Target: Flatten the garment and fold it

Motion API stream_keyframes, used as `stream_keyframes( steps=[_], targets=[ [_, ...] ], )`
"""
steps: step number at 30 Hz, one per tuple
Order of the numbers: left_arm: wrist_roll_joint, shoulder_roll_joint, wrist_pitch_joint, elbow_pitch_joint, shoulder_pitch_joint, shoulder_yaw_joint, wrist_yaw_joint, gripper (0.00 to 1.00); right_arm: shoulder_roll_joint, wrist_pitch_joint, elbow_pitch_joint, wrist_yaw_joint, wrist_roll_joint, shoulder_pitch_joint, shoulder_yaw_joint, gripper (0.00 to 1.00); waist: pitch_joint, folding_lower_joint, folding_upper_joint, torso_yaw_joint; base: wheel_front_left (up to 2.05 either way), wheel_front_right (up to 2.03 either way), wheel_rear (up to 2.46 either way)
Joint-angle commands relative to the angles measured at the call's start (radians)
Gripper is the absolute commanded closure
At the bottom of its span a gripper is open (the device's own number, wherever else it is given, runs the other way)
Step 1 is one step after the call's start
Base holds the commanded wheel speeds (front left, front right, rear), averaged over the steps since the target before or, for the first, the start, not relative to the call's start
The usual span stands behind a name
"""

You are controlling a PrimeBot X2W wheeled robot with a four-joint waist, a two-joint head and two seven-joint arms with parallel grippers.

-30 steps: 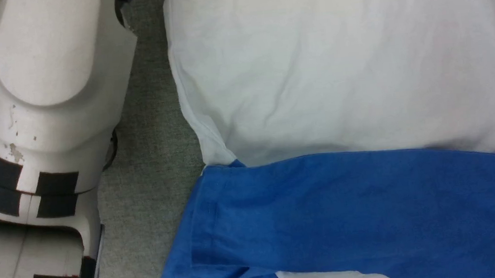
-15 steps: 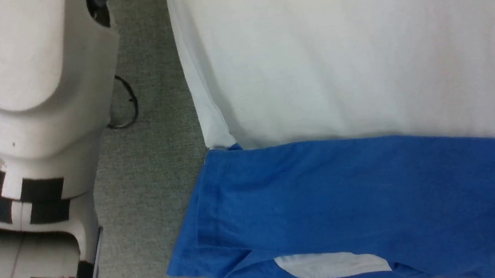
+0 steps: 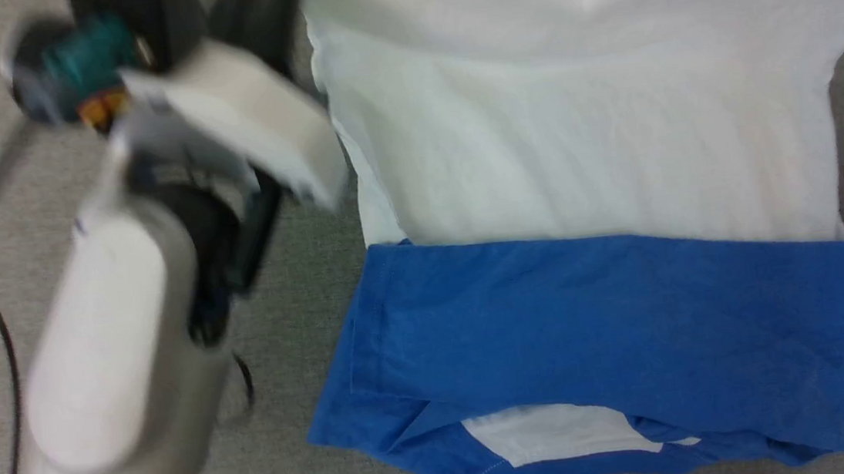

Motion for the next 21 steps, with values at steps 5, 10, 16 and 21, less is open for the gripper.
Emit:
stream_keyframes(
  steps=[5, 10, 16, 21],
  targets=[
    [0.002, 0.025, -0.063, -0.153, 0.292, -0.037, 0.041, 1.00, 0.085, 0.015, -0.113, -0.001, 0.030, 0.235, -0.079, 1.00, -0.175, 0.0002, -0.0001, 0.013, 0.00, 0.00, 0.00],
    [0.010, 0.041, -0.121, -0.210, 0.462, -0.045, 0.077, 1.00, 0.155, 0.020, -0.183, -0.001, 0.036, 0.371, -0.128, 1.00, -0.221, 0.0002, -0.0001, 0.016, 0.00, 0.00, 0.00],
    [-0.021, 0.047, -0.202, -0.283, 0.668, -0.043, 0.108, 1.00, 0.256, 0.028, -0.286, -0.001, 0.061, 0.555, -0.181, 1.00, -0.262, 0.0002, -0.0001, 0.022, 0.00, 0.00, 0.00],
    [-0.056, 0.028, -0.253, -0.277, 0.779, -0.072, 0.109, 1.00, 0.326, 0.024, -0.337, -0.001, 0.085, 0.680, -0.201, 1.00, -0.282, 0.0002, -0.0001, 0.030, 0.00, 0.00, 0.00]
  ],
)
